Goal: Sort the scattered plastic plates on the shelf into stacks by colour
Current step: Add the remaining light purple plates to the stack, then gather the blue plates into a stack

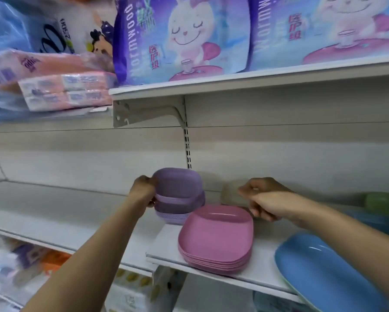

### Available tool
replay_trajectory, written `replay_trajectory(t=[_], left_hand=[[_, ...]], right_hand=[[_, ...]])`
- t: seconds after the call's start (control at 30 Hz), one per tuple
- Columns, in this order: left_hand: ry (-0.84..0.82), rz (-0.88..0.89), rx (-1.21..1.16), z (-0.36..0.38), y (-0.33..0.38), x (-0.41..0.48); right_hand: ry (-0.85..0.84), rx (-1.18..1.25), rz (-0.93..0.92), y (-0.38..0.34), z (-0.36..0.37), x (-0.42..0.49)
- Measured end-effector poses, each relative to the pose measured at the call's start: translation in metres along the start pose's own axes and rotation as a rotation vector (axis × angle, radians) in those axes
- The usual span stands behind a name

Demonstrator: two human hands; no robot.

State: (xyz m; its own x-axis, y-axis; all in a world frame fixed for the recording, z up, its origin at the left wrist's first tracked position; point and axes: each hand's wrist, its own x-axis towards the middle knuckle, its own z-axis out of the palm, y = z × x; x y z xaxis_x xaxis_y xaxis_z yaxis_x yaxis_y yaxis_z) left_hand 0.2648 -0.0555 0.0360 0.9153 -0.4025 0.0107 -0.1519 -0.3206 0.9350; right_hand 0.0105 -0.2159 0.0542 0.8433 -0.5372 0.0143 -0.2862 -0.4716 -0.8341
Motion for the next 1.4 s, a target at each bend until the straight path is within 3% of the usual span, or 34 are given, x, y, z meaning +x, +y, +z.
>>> replay_trajectory(t=[0.23, 0.37, 0.6, 0.73, 0.83, 0.93, 1.07, 1.27, 1.4], left_hand=[[0.001, 0.032, 0.255, 0.007, -0.031, 0.029], [-0.078, 0.015, 0.242, 0.016, -0.038, 0.026], [-0.2, -0.002, 0.466, 0.02, -0.038, 0.025], [0.01, 0.128, 0.682, 0.019, -0.029, 0.021], [0.131, 0.357, 0.455, 0.024, -0.004, -0.001], [-0.028, 0.498, 0.257, 0.037, 0.029, -0.042], [-0.217, 0.694, 0.16, 0.06, 0.059, -0.097], [-0.385, 0.766, 0.12, 0.102, 0.073, -0.154], [-0.463, 0.78, 0.159, 0.133, 0.068, -0.184]], right_hand=[[-0.005, -0.3, -0.017, 0.012, 0.001, 0.008], [0.053, -0.562, -0.072, 0.025, 0.003, 0.009], [-0.004, -0.59, -0.09, 0.032, 0.003, 0.005], [0.101, -0.467, -0.029, 0.025, -0.018, 0.002], [0.232, -0.301, -0.073, 0.023, -0.044, -0.006], [0.326, -0.164, -0.084, 0.024, -0.068, -0.019], [0.386, -0.15, -0.087, 0.024, -0.092, -0.045], [0.57, -0.113, -0.102, 0.053, -0.125, -0.106], [0.549, -0.233, -0.101, 0.084, -0.142, -0.142]])
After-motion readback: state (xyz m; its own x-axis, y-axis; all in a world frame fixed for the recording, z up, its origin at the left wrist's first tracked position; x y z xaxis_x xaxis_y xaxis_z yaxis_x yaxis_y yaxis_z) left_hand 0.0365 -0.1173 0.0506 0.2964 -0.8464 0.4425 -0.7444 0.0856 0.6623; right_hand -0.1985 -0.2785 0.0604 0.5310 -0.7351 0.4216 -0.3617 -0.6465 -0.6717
